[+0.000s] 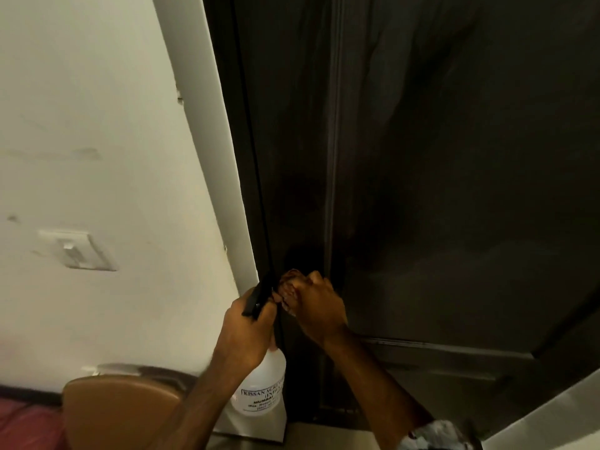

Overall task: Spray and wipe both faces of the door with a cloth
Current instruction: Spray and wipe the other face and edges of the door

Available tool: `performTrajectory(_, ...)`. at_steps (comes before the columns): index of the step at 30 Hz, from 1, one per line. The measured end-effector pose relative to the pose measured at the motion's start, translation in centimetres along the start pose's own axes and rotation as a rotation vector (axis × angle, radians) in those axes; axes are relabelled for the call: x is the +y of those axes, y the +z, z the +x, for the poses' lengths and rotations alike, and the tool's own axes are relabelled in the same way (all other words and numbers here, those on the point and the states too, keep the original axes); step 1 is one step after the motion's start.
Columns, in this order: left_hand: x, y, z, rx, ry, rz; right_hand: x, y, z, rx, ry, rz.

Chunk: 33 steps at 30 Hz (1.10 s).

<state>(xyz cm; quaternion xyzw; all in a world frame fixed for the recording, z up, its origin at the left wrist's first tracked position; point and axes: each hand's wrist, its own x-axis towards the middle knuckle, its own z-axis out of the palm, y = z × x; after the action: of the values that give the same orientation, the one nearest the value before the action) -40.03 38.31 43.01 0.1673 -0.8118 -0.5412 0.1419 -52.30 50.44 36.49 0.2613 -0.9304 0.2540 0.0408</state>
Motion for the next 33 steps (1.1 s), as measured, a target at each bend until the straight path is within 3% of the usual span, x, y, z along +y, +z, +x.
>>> performTrajectory(3, -0.1, -0.1, 0.1, -0.025, -0.011, -0.009, -0.9, 0.9, -2.6, 0.018, 0.051, 0.114)
performTrajectory(5, 0.0, 0.0, -0.2, -0.027, -0.014, -0.018, -1.8, 2.7, -4.0, 0.124, 0.136, 0.22)
performTrajectory(8, -0.1, 0.1, -0.7, -0.024, -0.027, -0.026, -3.4, 5.3, -4.0, 0.317, 0.389, 0.566)
performTrajectory(11, -0.4, -0.6, -1.3, -0.042, -0.031, -0.004, -4.1, 6.4, -2.4, 0.543, 0.738, 1.066)
performTrajectory(14, -0.4, -1.4, -2.0, -0.056, -0.019, -0.007, -4.1, 5.6, -0.1, 0.346, 0.944, 1.898)
performTrajectory(16, -0.3, -1.8, -2.2, -0.057, 0.007, 0.001, -3.2, 6.2, 0.6, 0.279, 0.976, 2.059)
performTrajectory(20, -0.2, -1.9, -2.1, -0.042, -0.01, -0.001, -1.7, 8.2, 1.4, 0.27, 0.972, 2.024)
performTrajectory(23, 0.0, -1.7, -1.9, -0.05, -0.013, -0.011, -2.2, 7.1, 2.3, 0.368, 1.009, 1.872)
performTrajectory(25, 0.3, -1.5, -2.0, -0.055, 0.009, -0.012, -2.6, 5.9, 2.2, 0.452, 1.015, 1.65)
performTrajectory(27, 0.5, -1.4, -2.0, -0.057, 0.016, -0.034, -3.2, 4.3, 0.9, 0.498, 0.893, 1.455)
performTrajectory(31, 0.8, -1.2, -2.0, -0.067, 0.022, -0.075, -3.2, 3.1, -1.3, 0.39, 0.56, 0.769)
performTrajectory(33, 0.8, -1.0, -2.0, -0.073, 0.027, -0.09, -2.5, 3.0, -1.3, 0.321, 0.456, 0.545)
